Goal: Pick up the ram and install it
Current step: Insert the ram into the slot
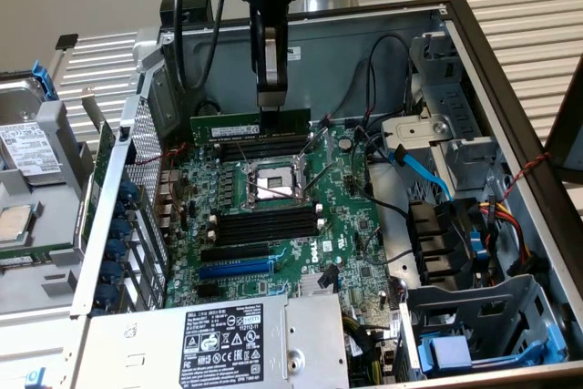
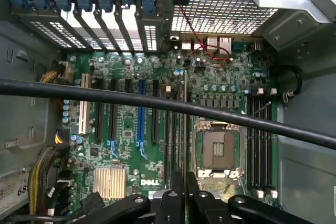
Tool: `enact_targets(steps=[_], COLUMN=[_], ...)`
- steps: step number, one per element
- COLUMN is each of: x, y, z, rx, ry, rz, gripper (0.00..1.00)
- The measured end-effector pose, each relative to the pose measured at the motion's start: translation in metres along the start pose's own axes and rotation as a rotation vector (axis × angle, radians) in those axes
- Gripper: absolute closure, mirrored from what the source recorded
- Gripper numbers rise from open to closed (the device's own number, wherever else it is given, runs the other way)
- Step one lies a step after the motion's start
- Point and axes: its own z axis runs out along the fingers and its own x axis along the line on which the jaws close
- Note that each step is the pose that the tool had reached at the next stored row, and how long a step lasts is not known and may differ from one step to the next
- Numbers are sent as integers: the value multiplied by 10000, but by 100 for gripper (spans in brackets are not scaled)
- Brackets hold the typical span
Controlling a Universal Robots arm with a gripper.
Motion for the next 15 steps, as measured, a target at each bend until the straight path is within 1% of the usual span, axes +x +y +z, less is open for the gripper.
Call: enact_targets(steps=[7,11,15], x=[2,5,8], y=[-17,-24,-28], z=[125,197,254], rx=[2,26,53], ry=[0,-5,-42], rz=[-5,-7,-11], gripper=[87,87,87])
